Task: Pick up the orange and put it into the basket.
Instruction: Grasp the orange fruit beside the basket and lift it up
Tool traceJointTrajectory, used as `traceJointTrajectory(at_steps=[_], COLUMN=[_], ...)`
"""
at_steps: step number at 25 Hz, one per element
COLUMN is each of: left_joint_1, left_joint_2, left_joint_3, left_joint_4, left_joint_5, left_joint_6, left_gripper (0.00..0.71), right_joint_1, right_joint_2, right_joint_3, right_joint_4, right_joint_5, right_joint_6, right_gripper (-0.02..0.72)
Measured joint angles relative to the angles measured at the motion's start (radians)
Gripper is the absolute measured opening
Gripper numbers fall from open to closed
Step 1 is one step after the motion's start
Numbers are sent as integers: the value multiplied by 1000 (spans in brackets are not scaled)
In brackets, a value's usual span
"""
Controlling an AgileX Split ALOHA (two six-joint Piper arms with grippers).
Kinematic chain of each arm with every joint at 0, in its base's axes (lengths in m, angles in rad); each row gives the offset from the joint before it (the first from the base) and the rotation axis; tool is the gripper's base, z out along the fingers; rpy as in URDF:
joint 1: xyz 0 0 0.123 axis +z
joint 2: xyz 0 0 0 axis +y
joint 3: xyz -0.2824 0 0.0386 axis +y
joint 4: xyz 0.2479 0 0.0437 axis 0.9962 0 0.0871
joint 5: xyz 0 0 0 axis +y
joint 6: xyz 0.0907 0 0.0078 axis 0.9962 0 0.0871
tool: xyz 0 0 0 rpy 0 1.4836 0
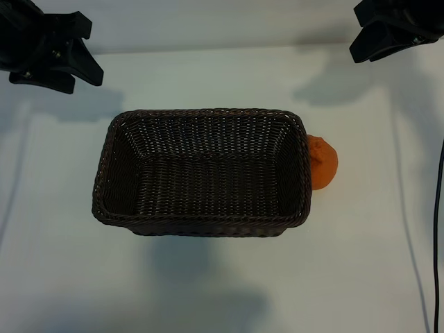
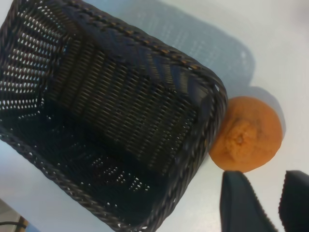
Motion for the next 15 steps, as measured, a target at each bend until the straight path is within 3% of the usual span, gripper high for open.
traceJointTrajectory(at_steps=[7, 15], left_joint_1=[0, 0], left_joint_2=[-46, -70], left_joint_3=[136, 151], left_joint_4=[-18, -50], left_joint_5=[0, 0], left_joint_6=[56, 74], left_gripper=[502, 502], right_joint_1=[0, 0], right_joint_2=[0, 0], right_joint_3=[0, 0], right_joint_4=[0, 0], right_joint_5=[0, 0], right_joint_6=[-1, 0], right_gripper=[243, 243])
